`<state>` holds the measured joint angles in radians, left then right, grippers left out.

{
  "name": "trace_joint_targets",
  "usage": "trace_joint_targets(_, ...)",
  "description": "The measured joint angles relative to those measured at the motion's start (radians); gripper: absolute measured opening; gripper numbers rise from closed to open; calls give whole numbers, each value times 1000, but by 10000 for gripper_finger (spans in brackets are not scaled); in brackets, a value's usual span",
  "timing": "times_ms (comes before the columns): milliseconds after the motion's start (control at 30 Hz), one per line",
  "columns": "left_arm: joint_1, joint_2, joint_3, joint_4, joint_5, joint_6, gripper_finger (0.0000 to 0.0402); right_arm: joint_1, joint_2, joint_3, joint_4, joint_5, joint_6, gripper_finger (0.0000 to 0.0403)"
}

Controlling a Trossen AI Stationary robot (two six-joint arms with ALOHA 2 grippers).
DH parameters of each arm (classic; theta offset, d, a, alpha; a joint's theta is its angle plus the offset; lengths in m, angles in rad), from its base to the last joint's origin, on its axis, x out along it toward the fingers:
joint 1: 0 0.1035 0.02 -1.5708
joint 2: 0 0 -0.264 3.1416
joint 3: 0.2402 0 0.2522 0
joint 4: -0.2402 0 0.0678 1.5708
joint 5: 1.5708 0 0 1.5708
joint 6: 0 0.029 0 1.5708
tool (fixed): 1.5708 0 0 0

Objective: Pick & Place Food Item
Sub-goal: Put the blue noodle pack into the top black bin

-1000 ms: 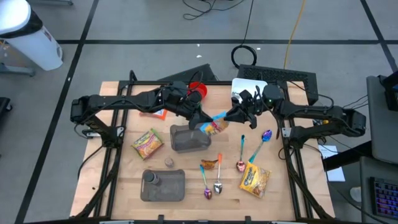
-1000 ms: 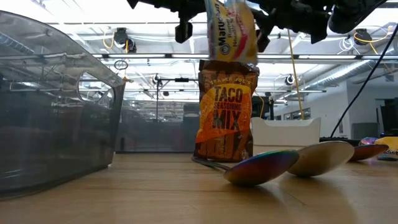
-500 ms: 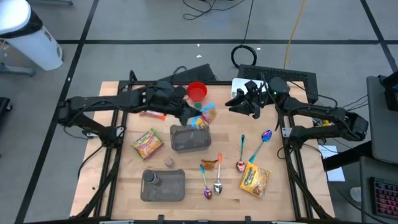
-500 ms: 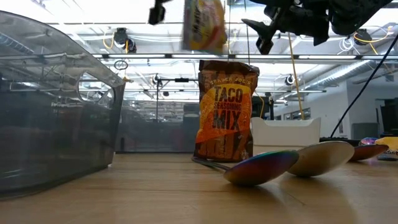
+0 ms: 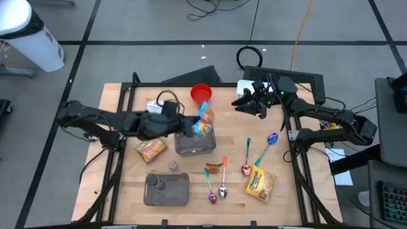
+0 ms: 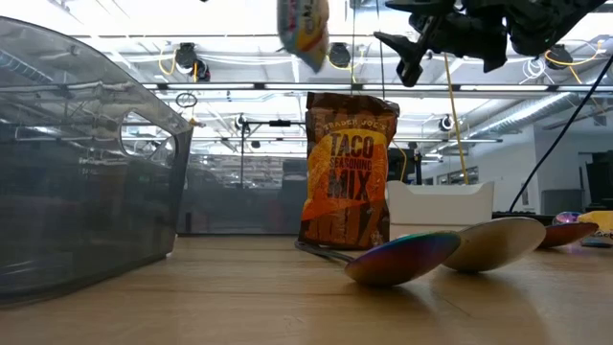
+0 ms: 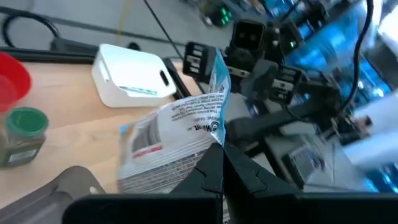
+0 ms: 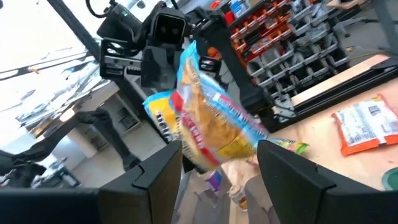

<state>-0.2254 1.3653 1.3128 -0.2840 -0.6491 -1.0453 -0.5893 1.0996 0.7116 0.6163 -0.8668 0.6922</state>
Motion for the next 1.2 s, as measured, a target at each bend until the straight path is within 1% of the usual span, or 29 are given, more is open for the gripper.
trace_joint_targets(100,-38,39,0,1,-99,-65,0,-14,0,0,0,-51,3,203)
trace_joint_targets(233,-55,111,0,4,-158,-155,0,-32,-2,0,0,-100,24,199)
trace_joint_targets(333,-57,160,0,33,-174,-193,0,-41,-16,0,-8,-106,33,200)
trace_joint_targets(467,-57,210,0,75,-190,-196,0,-60,-55,0,-22,-107,30,202)
trace_joint_targets(600,-57,238,0,81,-207,-221,0,-85,-93,0,-70,-106,26,203)
trace_joint_targets(800,-59,252,0,72,-220,-233,0,-112,-143,0,-175,-105,-31,201)
trace_joint_targets(933,-66,252,0,39,-270,-248,0,-112,-165,0,-213,-103,-65,198)
trace_joint_targets(1200,-70,252,0,-60,-310,-293,0,-112,-181,0,-211,-74,-83,197)
